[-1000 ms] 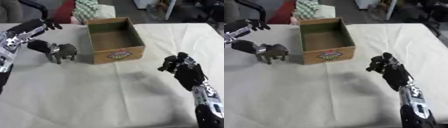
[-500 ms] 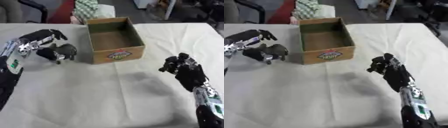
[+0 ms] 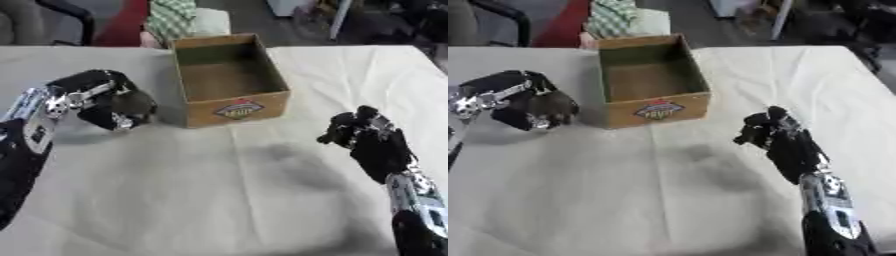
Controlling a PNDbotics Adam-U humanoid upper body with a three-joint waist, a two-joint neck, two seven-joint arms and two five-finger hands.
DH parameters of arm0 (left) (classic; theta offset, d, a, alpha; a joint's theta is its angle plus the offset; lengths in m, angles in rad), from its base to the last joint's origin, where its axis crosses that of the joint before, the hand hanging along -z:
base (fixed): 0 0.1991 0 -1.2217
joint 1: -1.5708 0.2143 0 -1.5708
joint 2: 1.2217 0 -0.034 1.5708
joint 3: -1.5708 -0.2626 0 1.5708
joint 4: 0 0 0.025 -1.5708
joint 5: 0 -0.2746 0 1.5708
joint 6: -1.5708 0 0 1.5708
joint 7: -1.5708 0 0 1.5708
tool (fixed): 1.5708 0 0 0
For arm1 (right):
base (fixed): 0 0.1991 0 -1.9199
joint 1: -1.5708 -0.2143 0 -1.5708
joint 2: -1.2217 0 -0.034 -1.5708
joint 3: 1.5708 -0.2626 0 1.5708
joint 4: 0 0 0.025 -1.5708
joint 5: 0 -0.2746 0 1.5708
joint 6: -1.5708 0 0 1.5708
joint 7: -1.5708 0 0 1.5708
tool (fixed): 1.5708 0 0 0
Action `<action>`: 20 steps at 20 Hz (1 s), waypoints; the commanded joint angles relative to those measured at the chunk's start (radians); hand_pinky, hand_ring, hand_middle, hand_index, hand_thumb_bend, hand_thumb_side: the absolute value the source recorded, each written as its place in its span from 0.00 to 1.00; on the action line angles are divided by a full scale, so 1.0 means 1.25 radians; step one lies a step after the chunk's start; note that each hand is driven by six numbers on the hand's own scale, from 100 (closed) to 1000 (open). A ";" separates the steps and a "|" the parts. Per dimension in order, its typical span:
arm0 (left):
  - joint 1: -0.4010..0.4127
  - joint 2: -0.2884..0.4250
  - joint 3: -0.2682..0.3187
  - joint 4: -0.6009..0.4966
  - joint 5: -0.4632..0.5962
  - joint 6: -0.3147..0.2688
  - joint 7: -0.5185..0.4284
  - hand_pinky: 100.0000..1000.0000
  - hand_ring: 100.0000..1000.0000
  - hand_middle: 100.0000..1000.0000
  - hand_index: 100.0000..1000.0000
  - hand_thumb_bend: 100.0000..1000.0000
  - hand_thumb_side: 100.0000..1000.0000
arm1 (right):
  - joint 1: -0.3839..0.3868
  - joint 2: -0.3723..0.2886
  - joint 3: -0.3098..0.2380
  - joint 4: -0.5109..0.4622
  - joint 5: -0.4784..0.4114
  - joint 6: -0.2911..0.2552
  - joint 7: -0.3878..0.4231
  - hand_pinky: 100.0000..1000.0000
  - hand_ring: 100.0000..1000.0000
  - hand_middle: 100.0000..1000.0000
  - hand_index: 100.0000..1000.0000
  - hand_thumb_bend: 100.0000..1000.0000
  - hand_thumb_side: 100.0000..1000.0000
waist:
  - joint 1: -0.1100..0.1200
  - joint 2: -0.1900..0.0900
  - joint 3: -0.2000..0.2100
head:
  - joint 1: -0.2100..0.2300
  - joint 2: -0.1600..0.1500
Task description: Pick up objects on the table and place them in the box.
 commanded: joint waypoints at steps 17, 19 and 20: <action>-0.014 0.017 0.012 -0.035 0.051 0.041 0.012 0.50 0.26 0.26 0.54 0.00 0.16 | -0.012 -0.007 0.000 -0.005 0.004 -0.002 0.003 0.66 0.49 0.48 0.64 0.00 0.86 | 0.000 -0.009 0.001 | -0.003 -0.007; -0.014 0.023 0.010 -0.057 0.077 0.039 -0.010 0.50 0.25 0.25 0.53 0.00 0.16 | -0.011 -0.007 0.000 -0.005 0.004 -0.001 0.003 0.66 0.49 0.48 0.64 0.00 0.86 | 0.001 -0.010 0.001 | -0.004 -0.007; -0.015 0.026 0.009 -0.069 0.091 0.038 -0.021 0.50 0.25 0.25 0.53 0.00 0.16 | -0.011 -0.007 0.000 -0.006 0.004 -0.001 0.004 0.66 0.49 0.48 0.64 0.00 0.86 | 0.001 -0.010 0.000 | -0.004 -0.007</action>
